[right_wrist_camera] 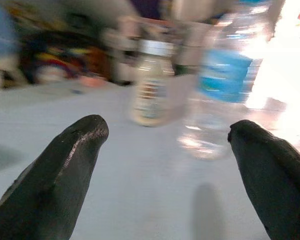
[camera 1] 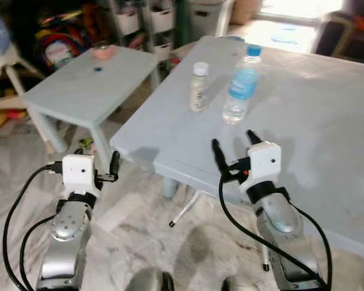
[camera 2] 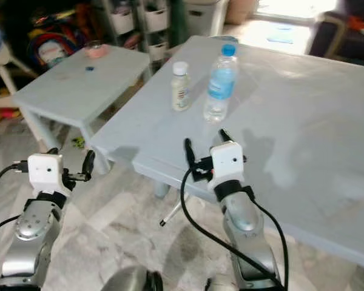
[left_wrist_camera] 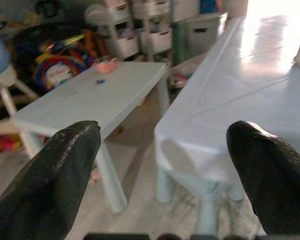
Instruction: Restocking fridge
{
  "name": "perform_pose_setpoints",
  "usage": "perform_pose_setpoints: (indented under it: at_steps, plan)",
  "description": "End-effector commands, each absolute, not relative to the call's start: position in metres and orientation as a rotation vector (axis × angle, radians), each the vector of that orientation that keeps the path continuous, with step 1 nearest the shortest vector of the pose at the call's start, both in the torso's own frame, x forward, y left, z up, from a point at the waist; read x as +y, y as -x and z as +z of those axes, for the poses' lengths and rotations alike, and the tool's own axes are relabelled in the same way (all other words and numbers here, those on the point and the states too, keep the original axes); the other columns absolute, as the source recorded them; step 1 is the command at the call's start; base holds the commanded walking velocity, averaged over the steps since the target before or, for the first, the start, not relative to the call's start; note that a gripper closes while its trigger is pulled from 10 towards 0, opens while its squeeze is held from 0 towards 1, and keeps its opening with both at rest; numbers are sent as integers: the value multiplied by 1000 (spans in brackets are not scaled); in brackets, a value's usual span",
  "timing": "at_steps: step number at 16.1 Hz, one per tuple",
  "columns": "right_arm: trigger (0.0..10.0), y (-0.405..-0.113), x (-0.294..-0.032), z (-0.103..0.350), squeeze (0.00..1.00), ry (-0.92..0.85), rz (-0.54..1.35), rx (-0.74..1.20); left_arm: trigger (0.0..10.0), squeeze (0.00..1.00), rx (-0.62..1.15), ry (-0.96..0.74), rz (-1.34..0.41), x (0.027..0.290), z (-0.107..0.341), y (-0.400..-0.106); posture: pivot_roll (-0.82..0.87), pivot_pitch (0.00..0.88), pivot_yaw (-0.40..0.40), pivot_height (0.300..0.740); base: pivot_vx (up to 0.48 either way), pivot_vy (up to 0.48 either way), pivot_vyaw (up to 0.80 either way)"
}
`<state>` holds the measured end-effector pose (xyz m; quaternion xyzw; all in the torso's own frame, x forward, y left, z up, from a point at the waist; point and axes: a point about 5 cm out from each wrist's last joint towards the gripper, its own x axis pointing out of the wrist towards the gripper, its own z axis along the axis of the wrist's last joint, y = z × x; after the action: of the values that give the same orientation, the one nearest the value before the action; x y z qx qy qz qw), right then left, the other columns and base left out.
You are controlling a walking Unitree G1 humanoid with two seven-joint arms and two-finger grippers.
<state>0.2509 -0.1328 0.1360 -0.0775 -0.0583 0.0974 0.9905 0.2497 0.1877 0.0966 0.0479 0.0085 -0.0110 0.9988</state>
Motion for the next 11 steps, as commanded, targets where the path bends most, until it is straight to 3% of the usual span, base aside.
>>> perform_pose_setpoints:
  at_steps: [1, 3, 7, 11]
  plan:
    - [10000, -257, -149, 135, 0, 169, 82, -112, 10000, 0, 20, -92, -35, 187, 97, -246, 22, 37, 71, 740, 0, 0, 0]
    - [10000, -257, -161, 131, 0, 67, -34, -71, 10000, 0, 27, -78, -43, 188, 93, -243, 7, 25, 72, 740, 0, 0, 0]
    - [10000, -252, -153, 132, 0, 25, 39, -68, 10000, 0, 11, -43, -89, 177, 93, -246, -11, 13, 64, 740, 0, 0, 0]
    - [10000, -260, -156, 136, 0, 33, 28, -88, 10000, 0, 4, -32, -88, 176, 93, -247, -16, 8, 59, 740, 358, 0, -739]
